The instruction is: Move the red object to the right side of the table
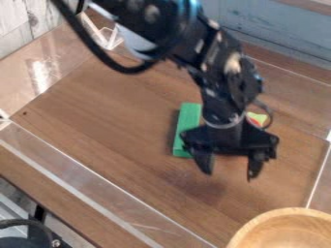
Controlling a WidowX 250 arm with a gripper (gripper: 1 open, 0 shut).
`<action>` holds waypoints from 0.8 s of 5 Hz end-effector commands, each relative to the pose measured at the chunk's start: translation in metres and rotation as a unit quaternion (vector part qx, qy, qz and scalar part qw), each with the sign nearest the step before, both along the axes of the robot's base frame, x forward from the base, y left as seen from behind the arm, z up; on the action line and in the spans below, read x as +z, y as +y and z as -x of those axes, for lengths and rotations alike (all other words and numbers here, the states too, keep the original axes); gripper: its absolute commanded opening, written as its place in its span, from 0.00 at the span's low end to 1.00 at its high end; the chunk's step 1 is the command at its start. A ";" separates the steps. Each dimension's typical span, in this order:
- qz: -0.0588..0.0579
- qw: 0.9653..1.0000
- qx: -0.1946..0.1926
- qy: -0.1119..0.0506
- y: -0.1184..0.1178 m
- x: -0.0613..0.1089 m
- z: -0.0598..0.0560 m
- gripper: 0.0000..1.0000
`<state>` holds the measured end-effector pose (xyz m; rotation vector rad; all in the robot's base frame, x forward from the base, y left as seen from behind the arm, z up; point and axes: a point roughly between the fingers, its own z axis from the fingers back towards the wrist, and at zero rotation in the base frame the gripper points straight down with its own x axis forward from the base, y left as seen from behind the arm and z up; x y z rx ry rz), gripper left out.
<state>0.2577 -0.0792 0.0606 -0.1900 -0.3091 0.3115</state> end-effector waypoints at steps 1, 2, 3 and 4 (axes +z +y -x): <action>-0.004 1.000 -0.005 -0.020 0.003 0.016 0.001 1.00; -0.007 0.999 -0.029 -0.018 0.004 0.015 0.005 1.00; -0.010 0.999 -0.051 -0.016 0.006 0.014 0.008 1.00; -0.016 0.998 -0.053 -0.012 0.010 0.012 0.013 1.00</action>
